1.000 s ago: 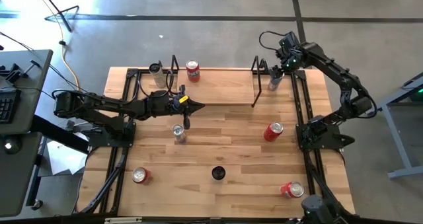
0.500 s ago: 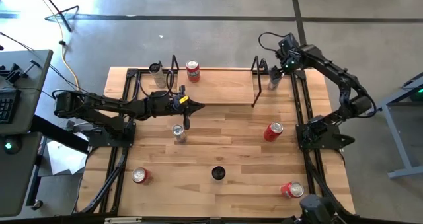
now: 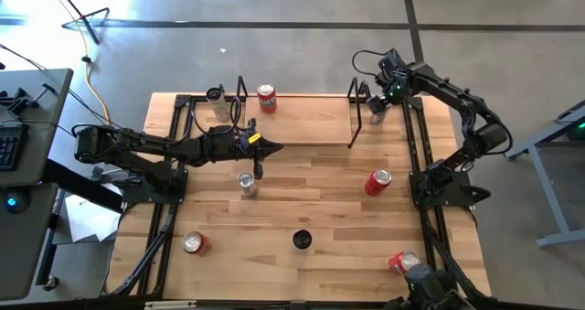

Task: Place canned beverage on shelf
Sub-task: Put the top blue soda can on the shelf

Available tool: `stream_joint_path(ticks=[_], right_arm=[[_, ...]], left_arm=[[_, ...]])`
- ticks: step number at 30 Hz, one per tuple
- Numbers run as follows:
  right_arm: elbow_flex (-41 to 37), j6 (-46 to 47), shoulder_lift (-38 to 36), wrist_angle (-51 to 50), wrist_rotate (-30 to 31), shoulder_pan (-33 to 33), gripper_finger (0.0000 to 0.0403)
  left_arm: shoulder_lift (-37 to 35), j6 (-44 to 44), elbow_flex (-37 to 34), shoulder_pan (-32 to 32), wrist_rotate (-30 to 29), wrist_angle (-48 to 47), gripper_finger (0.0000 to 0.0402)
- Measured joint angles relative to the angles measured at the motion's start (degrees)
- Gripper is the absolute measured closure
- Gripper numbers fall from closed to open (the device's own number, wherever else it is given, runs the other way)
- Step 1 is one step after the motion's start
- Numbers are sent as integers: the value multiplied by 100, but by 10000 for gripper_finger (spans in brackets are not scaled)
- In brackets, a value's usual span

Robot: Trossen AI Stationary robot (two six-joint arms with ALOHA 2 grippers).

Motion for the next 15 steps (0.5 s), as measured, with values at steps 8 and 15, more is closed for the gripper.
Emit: stream_joint_path(ticks=[8,15], right_arm=[[59,-1,-11,-268,-184,28,180],[842,585,-267,-1746,-194,379,180]], left_arm=[[0,-53,0,-132,-52,9,401],[0,38,0,-166,-70,22,402]])
